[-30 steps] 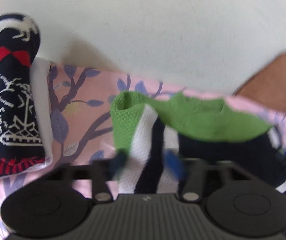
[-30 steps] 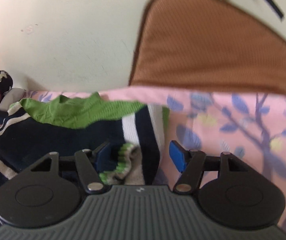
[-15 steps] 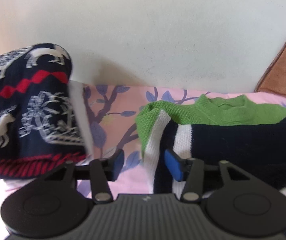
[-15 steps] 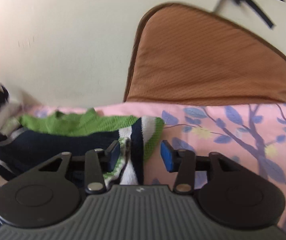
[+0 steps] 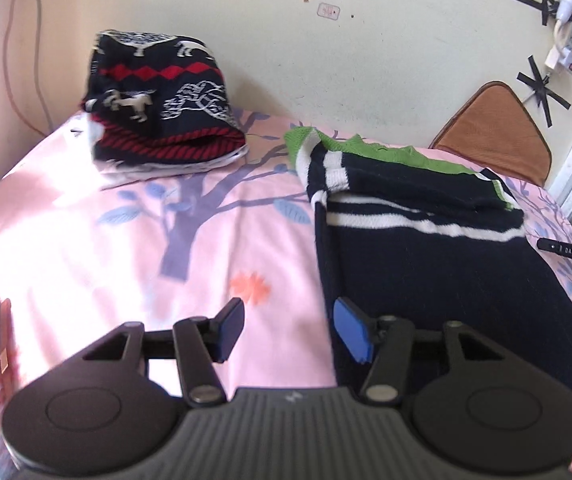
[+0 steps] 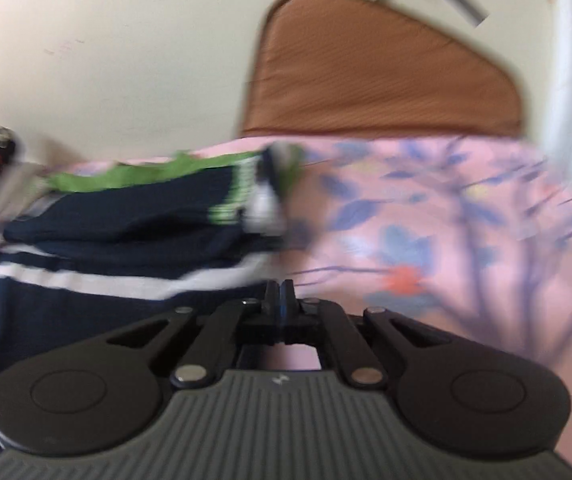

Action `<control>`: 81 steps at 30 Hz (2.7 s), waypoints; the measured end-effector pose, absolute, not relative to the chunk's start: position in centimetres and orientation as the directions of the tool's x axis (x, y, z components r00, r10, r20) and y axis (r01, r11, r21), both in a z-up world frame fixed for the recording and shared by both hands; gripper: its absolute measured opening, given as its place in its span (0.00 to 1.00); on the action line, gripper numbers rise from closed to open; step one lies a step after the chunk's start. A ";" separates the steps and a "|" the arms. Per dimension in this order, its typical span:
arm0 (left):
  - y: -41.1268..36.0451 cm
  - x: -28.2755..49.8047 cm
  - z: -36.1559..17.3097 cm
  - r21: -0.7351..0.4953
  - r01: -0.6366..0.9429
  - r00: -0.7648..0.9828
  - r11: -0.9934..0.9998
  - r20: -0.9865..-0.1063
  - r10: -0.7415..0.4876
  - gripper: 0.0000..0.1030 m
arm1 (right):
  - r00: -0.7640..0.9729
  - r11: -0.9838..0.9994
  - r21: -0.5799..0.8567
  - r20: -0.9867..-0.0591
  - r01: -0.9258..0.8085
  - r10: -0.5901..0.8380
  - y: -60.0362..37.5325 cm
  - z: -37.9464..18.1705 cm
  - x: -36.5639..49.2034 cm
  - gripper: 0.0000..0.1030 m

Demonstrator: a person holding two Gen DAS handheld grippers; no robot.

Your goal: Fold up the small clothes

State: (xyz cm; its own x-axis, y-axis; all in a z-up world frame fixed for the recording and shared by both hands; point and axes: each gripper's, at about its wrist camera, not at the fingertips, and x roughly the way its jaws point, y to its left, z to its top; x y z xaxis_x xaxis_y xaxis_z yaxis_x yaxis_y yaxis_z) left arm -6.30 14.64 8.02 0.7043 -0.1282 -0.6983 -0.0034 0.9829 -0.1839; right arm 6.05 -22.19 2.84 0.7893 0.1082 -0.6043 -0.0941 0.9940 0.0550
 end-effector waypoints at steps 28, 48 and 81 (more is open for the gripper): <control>14.3 -17.9 6.1 -0.392 0.037 0.592 0.919 -0.732 -0.336 0.10 | 0.749 0.905 0.378 -0.538 -0.197 0.388 -27.9 4.3 -18.7 0.09; 16.7 6.4 9.0 -0.501 -0.185 0.705 0.845 -0.667 -0.242 0.50 | 0.801 0.857 0.493 -0.448 -0.151 0.398 -28.7 6.8 5.9 0.52; 5.1 30.0 8.4 -0.147 0.091 0.617 0.985 -0.768 -0.172 0.58 | 0.589 0.855 0.300 -0.626 -0.423 0.511 -16.0 7.6 27.3 0.56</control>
State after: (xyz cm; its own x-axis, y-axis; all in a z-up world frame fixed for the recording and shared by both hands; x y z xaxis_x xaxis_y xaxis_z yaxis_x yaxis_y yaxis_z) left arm 30.01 5.12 8.44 0.6170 -0.1721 -0.7679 0.0915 0.9849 -0.1473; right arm 27.28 -16.02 7.57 0.5891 0.5112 -0.6259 -0.4229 0.8550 0.3003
